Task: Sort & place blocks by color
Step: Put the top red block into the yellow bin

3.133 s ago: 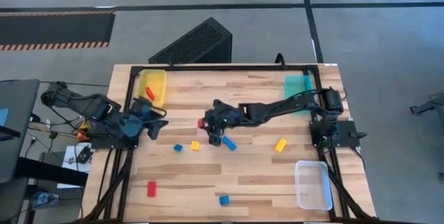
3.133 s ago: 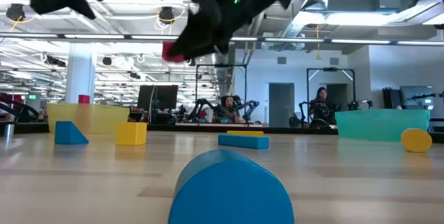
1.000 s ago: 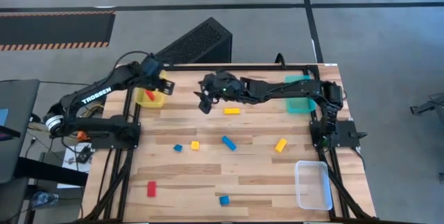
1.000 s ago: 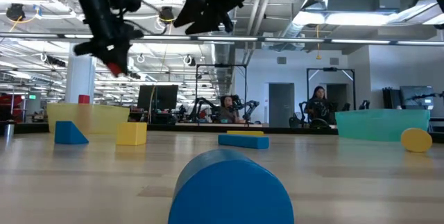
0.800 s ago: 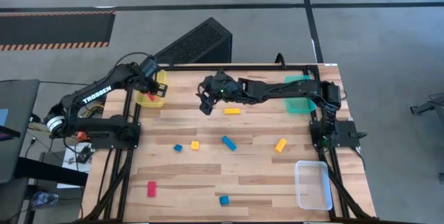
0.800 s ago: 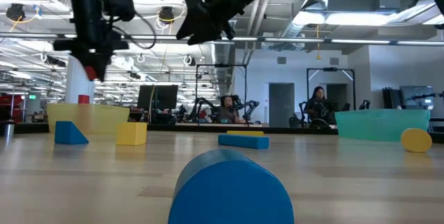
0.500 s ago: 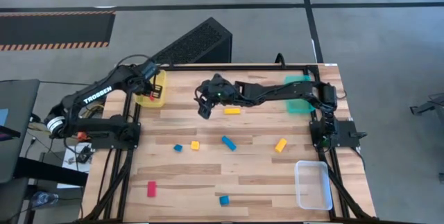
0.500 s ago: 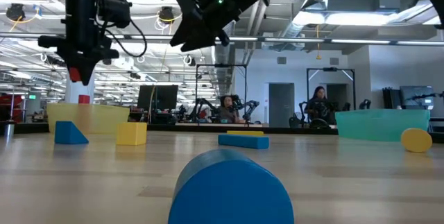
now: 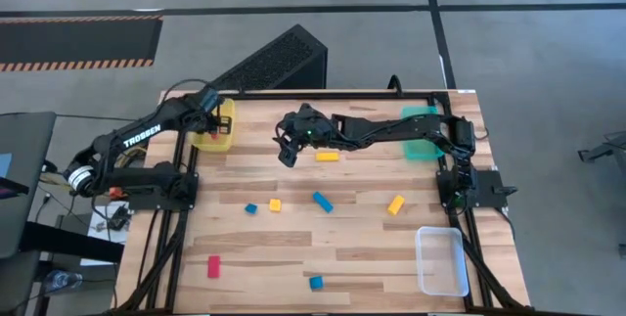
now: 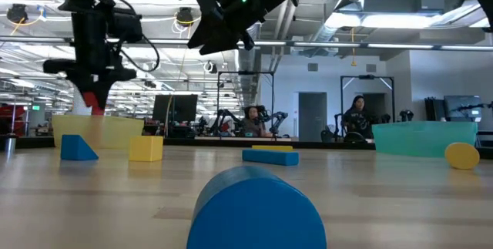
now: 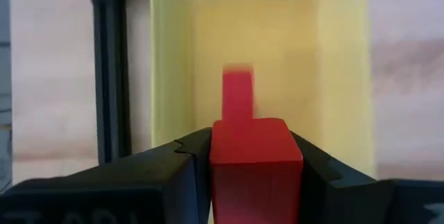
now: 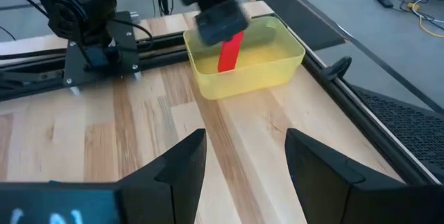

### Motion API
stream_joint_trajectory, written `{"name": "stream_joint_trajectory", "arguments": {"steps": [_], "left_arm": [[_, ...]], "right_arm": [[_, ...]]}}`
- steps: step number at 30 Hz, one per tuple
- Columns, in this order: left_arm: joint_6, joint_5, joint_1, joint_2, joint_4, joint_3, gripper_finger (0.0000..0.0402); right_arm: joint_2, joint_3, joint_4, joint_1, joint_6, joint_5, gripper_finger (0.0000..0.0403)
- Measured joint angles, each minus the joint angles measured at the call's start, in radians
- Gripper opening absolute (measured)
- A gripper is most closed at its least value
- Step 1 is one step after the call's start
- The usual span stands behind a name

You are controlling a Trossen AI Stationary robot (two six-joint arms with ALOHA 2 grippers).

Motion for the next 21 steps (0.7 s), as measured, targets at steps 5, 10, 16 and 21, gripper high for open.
{"name": "stream_joint_trajectory", "arguments": {"steps": [5, 10, 16, 21], "left_arm": [[0.067, -0.055, 0.027, 0.000, 0.043, 0.041, 0.0108], [0.123, 0.003, 0.072, 0.000, 0.052, 0.043, 0.0110], [0.108, 0.059, 0.078, 0.000, -0.024, 0.034, 0.0110], [0.069, 0.101, 0.077, -0.003, -0.030, 0.001, 0.0111]], "right_arm": [[0.000, 0.000, 0.006, -0.010, -0.009, -0.001, 0.0216], [0.000, 0.000, 0.029, -0.047, -0.011, -0.028, 0.0216], [0.000, 0.000, 0.041, -0.111, -0.011, -0.157, 0.0216], [0.000, 0.000, 0.049, -0.154, -0.070, -0.172, 0.0216]]}}
